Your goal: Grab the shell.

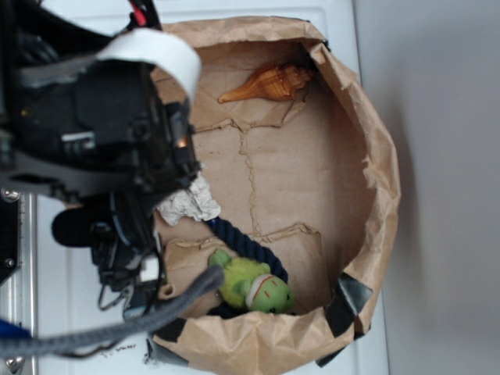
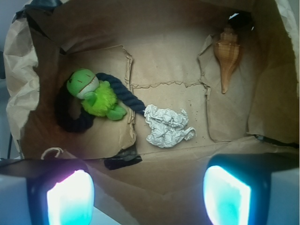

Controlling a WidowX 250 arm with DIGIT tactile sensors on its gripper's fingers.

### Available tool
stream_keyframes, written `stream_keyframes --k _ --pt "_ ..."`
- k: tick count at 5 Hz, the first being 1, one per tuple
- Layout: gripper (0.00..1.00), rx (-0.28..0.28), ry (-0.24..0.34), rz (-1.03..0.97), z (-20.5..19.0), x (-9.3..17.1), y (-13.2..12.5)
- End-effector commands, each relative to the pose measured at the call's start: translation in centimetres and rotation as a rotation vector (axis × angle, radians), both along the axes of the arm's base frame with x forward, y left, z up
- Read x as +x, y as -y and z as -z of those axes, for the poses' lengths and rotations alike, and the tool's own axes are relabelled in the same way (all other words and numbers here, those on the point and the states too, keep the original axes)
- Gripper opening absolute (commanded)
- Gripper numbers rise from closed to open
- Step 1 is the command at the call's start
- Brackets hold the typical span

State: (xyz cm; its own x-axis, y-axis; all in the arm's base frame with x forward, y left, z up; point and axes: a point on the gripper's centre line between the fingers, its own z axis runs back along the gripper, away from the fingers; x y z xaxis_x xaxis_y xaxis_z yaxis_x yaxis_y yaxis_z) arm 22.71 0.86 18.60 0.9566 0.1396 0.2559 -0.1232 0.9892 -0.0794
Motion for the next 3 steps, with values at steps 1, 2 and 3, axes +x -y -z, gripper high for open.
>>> stream_keyframes --k 1,2,3 --pt "1.00 0.005 0.061 -0.005 -1.9 0.7 -0.1" --pt "1.00 -0.042 0.090 0.000 -0.2 2.8 -0.2" --pt "1.00 -0.010 0.146 0.001 1.7 4.4 -0.4"
